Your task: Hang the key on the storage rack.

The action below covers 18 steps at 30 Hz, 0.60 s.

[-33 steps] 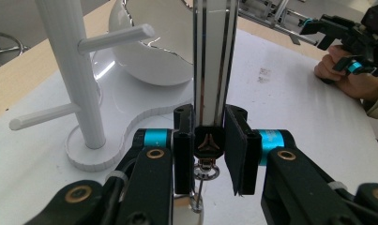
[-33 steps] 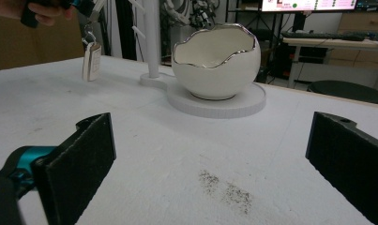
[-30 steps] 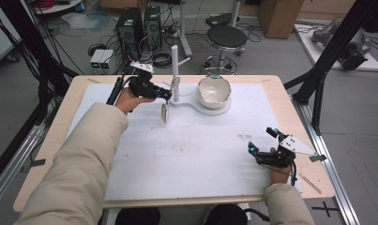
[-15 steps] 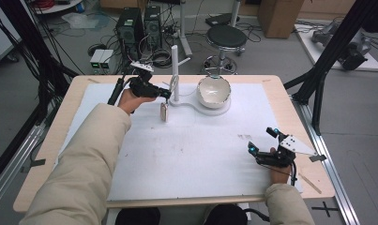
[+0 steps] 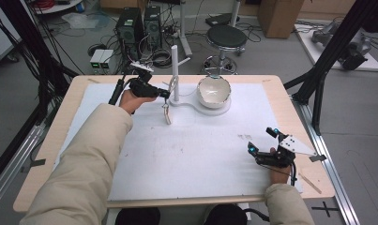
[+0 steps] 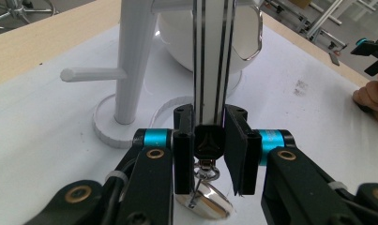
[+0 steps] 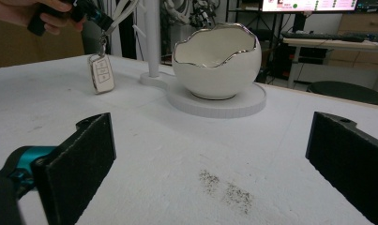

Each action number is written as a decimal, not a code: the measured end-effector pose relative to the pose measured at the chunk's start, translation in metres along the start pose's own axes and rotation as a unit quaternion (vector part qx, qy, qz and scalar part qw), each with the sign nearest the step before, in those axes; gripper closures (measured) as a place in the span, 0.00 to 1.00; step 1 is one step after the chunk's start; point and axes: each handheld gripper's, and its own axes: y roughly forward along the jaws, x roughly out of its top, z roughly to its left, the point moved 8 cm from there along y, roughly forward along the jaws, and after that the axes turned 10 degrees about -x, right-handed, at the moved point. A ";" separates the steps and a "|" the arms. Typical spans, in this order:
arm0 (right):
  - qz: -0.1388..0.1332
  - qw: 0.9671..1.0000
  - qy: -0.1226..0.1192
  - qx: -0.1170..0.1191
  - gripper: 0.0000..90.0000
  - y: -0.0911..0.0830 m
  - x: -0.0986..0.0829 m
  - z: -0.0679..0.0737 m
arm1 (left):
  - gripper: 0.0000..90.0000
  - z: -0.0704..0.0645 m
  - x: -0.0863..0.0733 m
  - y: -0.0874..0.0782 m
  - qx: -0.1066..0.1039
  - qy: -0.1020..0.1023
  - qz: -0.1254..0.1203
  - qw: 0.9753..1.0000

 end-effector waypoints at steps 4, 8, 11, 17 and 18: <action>0.000 1.000 0.000 0.000 0.01 0.000 0.000 0.000 | 0.82 0.003 -0.002 0.002 0.010 -0.006 0.007 1.000; 0.000 1.000 -0.001 0.000 0.01 0.000 0.000 0.000 | 0.82 0.004 -0.003 0.006 0.019 -0.007 0.013 1.000; 0.000 1.000 -0.001 0.000 0.01 0.000 0.000 0.000 | 0.82 0.005 -0.004 0.008 0.014 -0.013 0.011 1.000; 0.002 1.000 0.001 -0.001 0.01 0.000 0.000 0.000 | 0.74 0.001 -0.005 0.004 0.035 0.047 0.012 0.998; 0.000 1.000 -0.003 0.000 0.01 0.001 0.000 0.000 | 0.62 -0.003 -0.005 0.003 0.031 0.062 0.003 0.998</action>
